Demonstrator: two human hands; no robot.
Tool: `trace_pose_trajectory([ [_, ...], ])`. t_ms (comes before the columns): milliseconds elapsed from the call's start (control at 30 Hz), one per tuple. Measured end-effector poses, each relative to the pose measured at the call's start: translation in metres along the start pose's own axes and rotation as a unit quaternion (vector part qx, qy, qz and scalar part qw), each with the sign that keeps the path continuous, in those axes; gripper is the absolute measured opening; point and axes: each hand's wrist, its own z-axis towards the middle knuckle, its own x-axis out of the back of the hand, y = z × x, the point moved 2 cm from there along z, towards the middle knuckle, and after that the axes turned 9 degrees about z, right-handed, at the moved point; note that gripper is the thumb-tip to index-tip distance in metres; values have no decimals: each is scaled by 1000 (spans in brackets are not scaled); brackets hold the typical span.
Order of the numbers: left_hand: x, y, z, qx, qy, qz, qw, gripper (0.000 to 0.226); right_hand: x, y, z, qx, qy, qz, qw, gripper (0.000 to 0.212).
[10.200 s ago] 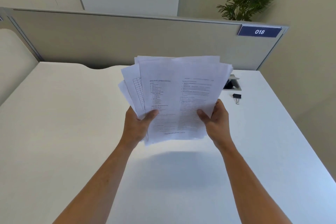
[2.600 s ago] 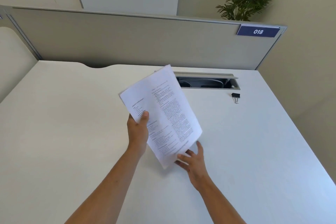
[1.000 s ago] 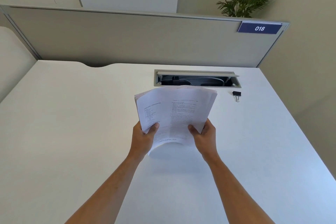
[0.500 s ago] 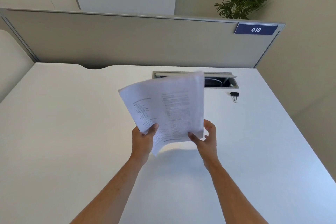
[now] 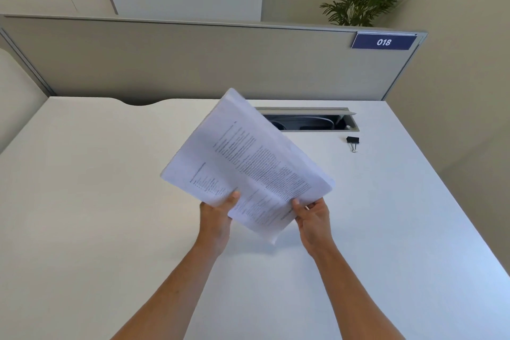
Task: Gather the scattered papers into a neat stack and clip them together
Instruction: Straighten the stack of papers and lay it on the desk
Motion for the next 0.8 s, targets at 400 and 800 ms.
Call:
trace_pose_trajectory([
  [400,53,60,42,-59,-41,280,957,35,25,-65,39,92,-2,-197,976,30],
  [800,60,4,27,-70,23,346,936,34,23,-30,25,77,-7,-272,959,34],
])
